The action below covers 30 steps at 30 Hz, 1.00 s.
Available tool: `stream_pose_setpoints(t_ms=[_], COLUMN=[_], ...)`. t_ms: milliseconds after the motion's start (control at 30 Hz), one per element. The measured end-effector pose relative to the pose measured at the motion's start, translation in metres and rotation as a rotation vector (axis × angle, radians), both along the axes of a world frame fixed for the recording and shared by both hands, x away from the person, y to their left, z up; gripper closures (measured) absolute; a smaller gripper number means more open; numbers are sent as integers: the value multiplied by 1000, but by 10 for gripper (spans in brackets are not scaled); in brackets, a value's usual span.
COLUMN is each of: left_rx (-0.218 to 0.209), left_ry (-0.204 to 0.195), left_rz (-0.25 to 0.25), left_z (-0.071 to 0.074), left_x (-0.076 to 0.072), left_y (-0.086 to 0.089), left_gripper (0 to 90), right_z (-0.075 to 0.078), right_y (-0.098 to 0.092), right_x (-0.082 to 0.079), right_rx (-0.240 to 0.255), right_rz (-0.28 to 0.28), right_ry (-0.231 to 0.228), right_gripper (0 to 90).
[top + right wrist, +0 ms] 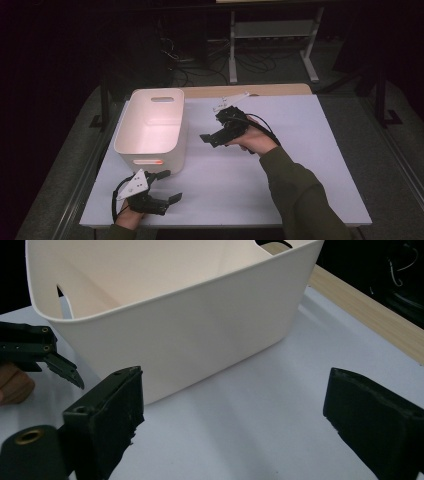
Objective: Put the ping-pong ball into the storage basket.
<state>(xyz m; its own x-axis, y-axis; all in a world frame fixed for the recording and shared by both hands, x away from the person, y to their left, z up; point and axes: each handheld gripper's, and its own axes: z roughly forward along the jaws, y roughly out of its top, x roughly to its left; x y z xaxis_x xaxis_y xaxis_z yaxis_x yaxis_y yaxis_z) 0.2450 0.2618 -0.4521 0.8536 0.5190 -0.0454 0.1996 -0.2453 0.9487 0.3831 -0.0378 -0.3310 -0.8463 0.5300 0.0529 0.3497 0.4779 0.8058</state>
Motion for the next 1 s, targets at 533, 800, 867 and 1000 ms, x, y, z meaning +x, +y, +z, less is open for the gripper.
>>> stream_pose_setpoints(t_ms=[533,800,867,1000], left_rx=[9,4,6,8], left_ry=[-2,-1,-1,-2], left_rz=[-1,2,1,1], left_z=[0,0,0,0], left_x=[0,0,0,0], left_y=[0,0,0,0], left_gripper=[140,140,140,140], right_z=[-33,-50,-55,-64], right_y=[-28,-43,-48,-58], right_x=[-16,-26,-28,-33], right_rx=[3,11,9,26], right_rz=[-63,-89,-94,-122], right_ry=[-8,-2,-4,-5], right_gripper=[15,13,13,13])
